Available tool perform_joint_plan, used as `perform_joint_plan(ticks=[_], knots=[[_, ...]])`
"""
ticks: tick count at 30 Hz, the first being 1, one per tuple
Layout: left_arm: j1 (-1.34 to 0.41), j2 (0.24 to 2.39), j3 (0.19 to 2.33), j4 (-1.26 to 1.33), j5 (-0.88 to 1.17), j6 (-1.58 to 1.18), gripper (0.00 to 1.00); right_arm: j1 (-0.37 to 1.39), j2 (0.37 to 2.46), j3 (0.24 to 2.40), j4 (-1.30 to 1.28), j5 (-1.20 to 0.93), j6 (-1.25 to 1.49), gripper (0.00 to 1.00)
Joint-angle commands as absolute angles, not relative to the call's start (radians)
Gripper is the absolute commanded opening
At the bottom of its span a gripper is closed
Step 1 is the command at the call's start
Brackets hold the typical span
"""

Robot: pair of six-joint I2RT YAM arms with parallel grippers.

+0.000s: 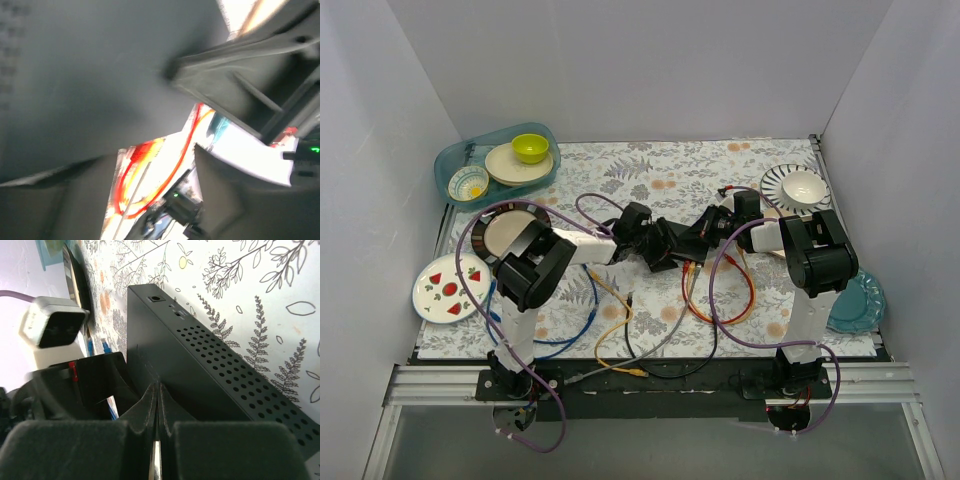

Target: Pull the plug from the switch port

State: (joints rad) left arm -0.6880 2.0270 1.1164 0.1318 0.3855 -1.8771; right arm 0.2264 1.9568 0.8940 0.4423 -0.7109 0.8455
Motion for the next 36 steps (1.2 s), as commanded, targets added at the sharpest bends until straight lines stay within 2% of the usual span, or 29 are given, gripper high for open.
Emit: perform_joint_plan(ticks=[1,7,11,15,18,26,32,36], knots=[[-0.681,2.051,1.101,-0.101,0.261,-1.789,0.98,0.222,2.019,0.862,0.284,-0.588,0.772,0.05],[-0.683,1.991,0.994,-0.017,0.275,-1.809,0.98,0.221,2.023,0.868,0.275,-0.583,0.767,0.05],[-0.692,2.023,0.994,-0.006,0.299,-1.787,0.98,0.221,2.028,0.873,0.27,-0.572,0.765,0.05],[-0.713,2.033,0.94,0.132,0.342,-1.838,0.82,0.221,2.019,0.877,0.272,-0.557,0.773,0.05],[-0.713,2.048,0.905,0.21,0.362,-1.884,0.73,0.221,2.005,0.888,0.261,-0.535,0.775,0.05],[-0.715,2.069,0.94,0.195,0.336,-1.865,0.63,0.216,1.899,0.952,0.189,-0.379,0.736,0.05],[-0.715,2.095,0.971,0.157,0.293,-1.862,0.51,0.203,1.94,1.058,0.107,-0.374,0.71,0.04],[-0.712,2.126,1.003,0.118,0.282,-1.865,0.45,0.204,1.93,1.0,0.163,-0.409,0.739,0.04]])
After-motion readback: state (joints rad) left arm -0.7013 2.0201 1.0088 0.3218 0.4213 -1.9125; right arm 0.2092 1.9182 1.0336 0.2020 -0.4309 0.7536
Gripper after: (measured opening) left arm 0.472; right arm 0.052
